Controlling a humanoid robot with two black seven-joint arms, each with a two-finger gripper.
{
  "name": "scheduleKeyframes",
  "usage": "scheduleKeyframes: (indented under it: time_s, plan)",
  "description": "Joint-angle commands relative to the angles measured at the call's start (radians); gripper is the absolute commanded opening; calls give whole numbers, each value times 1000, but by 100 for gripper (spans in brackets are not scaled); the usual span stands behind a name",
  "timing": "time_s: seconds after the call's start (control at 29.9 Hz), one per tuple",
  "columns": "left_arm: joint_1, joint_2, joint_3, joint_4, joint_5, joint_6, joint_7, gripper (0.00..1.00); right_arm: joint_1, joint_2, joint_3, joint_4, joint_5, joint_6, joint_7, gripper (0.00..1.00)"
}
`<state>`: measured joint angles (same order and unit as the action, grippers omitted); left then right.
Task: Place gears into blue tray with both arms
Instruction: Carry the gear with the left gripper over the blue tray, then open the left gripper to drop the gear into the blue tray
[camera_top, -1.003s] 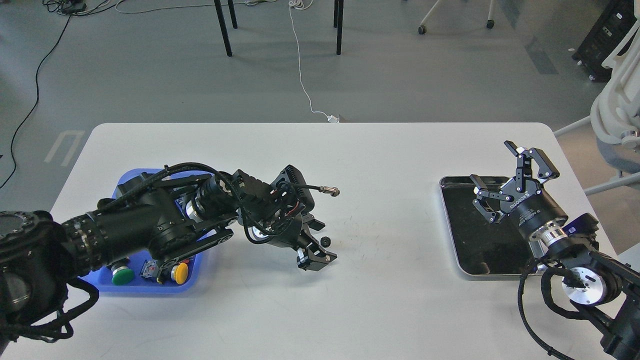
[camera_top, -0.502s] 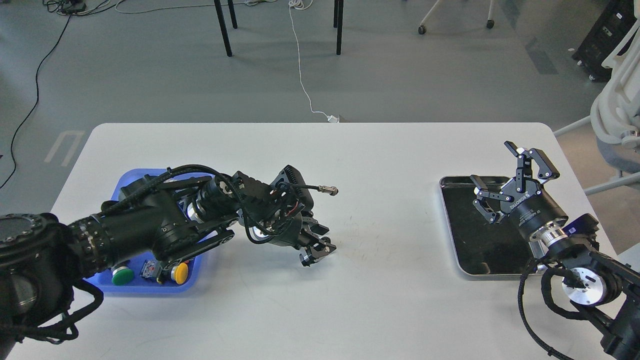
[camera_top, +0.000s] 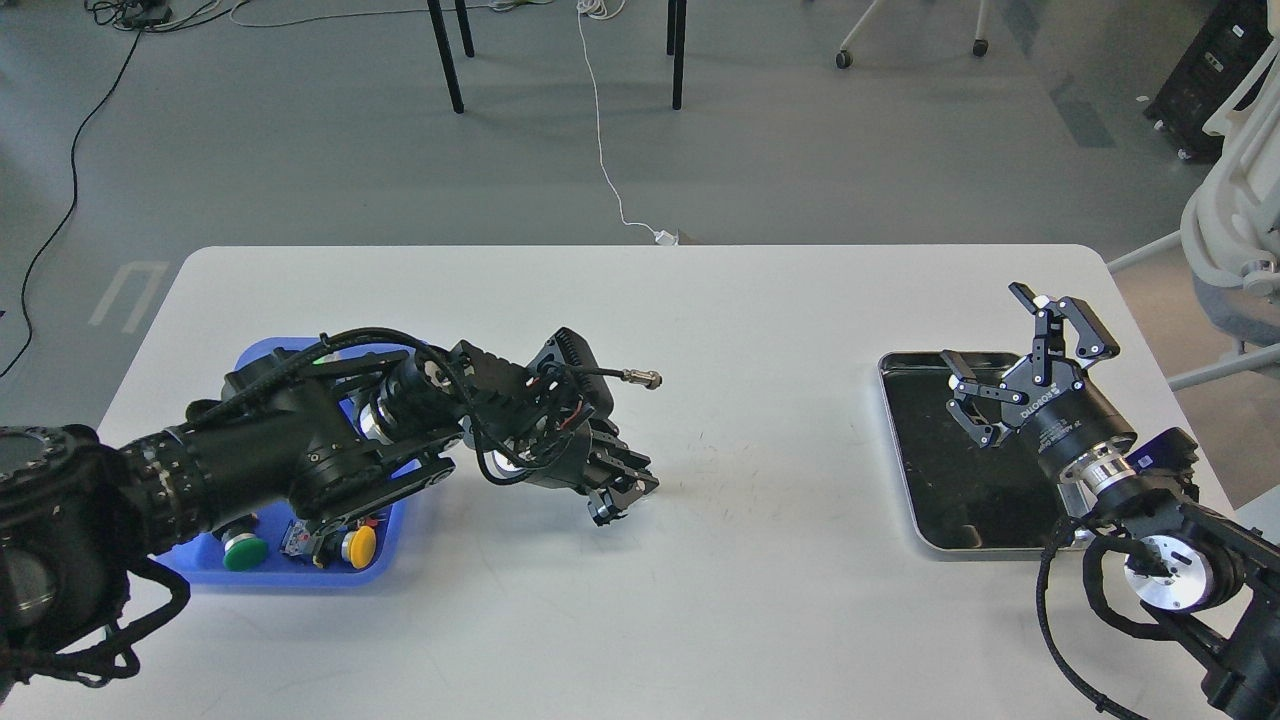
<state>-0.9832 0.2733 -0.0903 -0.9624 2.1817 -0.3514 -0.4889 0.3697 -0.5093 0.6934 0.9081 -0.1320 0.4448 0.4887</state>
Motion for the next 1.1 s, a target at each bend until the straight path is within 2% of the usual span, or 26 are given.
scheduleKeyframes:
  time_s: [0.0,0.27,0.4,0.47,0.74,1.07]
  plan:
    - [-61,116,-3,-67,0,-1,0,14,1,2,-2,0,0,0,0,98]
    - [-121,432,1,-154,-198,-11,0,15,3,3,-2,2,-2,0,0,98]
    - [-97,570,15,-154,-203,-9,0,15,2,3,-2,2,-2,0,0,98]
    - [-33,622,11,-153,-203,-1,0,16,2,3,-2,2,-2,0,0,98]
    - [109,649,-3,-136,-206,32,0,16,2,6,-5,3,-2,-1,0,98]
    - [127,612,-17,-108,-203,31,0,17,2,5,-6,3,-2,-3,0,98]
